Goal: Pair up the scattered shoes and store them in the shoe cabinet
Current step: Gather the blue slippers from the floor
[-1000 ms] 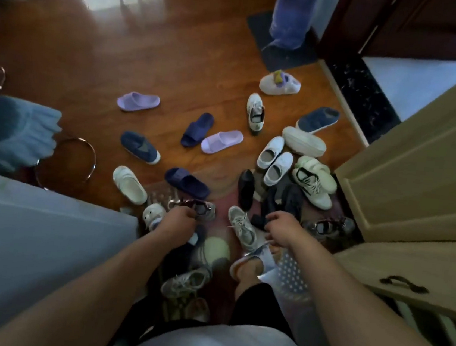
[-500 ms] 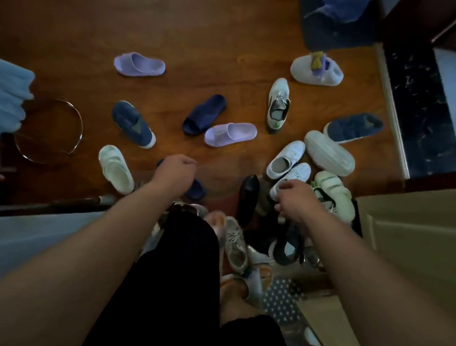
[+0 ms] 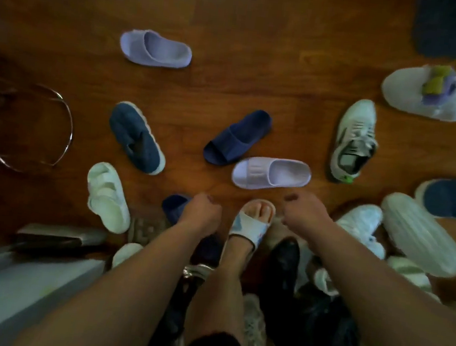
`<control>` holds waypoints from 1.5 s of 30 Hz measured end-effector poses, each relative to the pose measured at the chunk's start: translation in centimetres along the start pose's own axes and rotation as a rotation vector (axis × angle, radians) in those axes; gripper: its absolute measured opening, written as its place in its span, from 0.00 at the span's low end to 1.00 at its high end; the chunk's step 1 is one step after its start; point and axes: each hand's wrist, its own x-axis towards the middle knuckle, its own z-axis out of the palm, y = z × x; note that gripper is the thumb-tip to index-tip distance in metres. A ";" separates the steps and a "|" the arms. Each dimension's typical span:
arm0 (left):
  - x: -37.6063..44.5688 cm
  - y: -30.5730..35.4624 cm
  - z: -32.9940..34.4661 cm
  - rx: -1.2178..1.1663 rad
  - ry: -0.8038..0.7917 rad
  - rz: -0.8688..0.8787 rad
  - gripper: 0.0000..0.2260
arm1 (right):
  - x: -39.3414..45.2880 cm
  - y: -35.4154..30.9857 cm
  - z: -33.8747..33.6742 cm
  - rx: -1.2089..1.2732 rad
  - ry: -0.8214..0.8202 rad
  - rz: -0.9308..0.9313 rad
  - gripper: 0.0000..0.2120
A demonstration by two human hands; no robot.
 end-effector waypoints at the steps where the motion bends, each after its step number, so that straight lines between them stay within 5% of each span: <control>1: 2.3 -0.1 -0.8 0.003 0.030 -0.036 0.16 | 2.2 -1.4 0.9 -0.044 -0.026 -0.005 0.14; 8: 17.7 -4.3 -6.2 0.115 0.350 -0.243 0.36 | 12.2 -3.7 9.1 -0.151 -0.211 -0.070 0.17; 13: 24.5 -6.0 -8.7 0.087 0.315 -0.266 0.17 | 16.1 0.2 12.2 -0.234 -0.294 -0.013 0.15; 16: 26.6 -5.6 -9.4 0.287 0.207 -0.255 0.15 | 17.3 2.8 11.5 -0.166 -0.280 0.038 0.14; 20: 21.3 -3.0 -9.6 -0.027 0.523 -0.108 0.13 | 14.8 4.6 7.5 -0.127 -0.225 0.117 0.14; 24: 11.9 3.0 -7.5 0.018 0.640 0.106 0.10 | 9.2 5.2 2.6 -0.014 -0.167 0.157 0.16; 29: -2.0 11.6 0.5 -0.056 0.410 0.431 0.08 | 1.4 7.6 -4.5 0.181 -0.004 0.056 0.14; 34: -13.3 17.4 10.6 0.102 0.110 0.579 0.30 | -6.7 14.0 -9.0 0.546 0.239 -0.057 0.23; 39: -21.9 20.8 18.7 0.391 -0.058 0.736 0.13 | -14.9 25.0 -10.1 0.788 0.311 -0.051 0.24; 45: -23.1 26.0 25.8 0.577 0.023 0.973 0.08 | -13.3 34.9 -13.4 0.917 0.433 0.139 0.18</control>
